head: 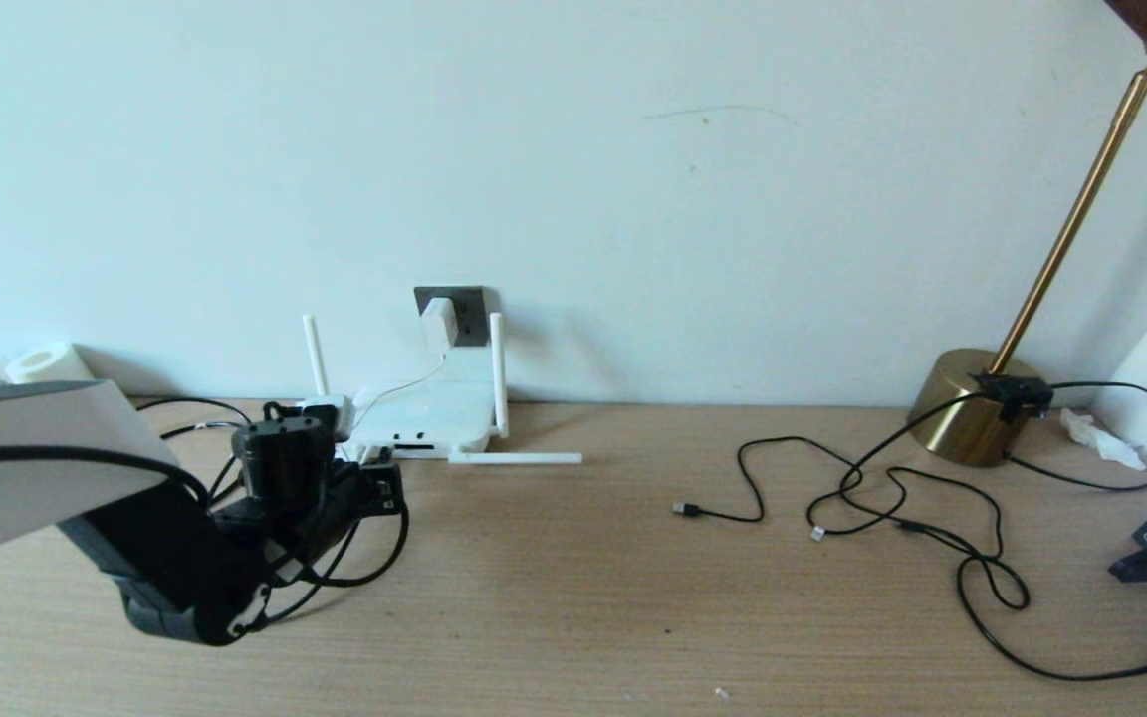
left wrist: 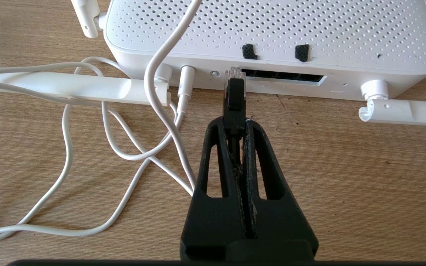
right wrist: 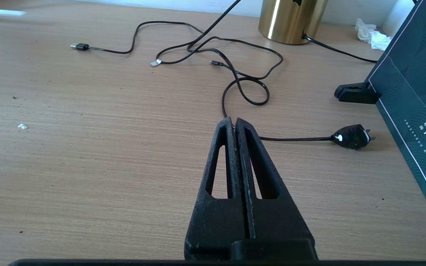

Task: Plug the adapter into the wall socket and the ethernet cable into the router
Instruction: Plug cable into router interface

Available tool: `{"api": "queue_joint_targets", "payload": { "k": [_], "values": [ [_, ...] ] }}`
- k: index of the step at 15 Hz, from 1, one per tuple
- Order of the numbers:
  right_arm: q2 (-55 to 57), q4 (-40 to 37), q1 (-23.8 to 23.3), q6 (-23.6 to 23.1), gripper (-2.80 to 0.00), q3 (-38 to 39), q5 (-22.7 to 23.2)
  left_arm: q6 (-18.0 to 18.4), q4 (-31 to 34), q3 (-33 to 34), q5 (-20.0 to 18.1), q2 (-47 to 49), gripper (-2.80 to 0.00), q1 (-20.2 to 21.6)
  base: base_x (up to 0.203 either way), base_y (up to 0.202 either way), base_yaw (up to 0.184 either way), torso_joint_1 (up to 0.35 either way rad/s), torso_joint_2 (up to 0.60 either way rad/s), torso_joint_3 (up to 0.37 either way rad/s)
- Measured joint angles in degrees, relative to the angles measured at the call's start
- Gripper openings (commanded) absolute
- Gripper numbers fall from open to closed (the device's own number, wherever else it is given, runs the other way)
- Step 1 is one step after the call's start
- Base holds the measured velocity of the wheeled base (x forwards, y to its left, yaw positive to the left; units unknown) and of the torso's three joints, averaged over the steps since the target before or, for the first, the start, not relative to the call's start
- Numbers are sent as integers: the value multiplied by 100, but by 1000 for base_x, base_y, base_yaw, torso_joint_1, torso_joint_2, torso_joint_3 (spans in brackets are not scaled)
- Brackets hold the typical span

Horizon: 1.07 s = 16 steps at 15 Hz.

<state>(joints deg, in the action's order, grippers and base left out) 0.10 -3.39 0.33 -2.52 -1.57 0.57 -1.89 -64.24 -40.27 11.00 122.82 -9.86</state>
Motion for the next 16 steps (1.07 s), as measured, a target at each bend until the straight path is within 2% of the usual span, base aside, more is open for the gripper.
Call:
{"api": "queue_joint_targets", "payload": {
  "k": [16],
  "values": [
    [0,-2,0,0,-280,0,1,7,0,11,-2,0,-280,-24,0,0,0,0,0,0]
  ]
}}
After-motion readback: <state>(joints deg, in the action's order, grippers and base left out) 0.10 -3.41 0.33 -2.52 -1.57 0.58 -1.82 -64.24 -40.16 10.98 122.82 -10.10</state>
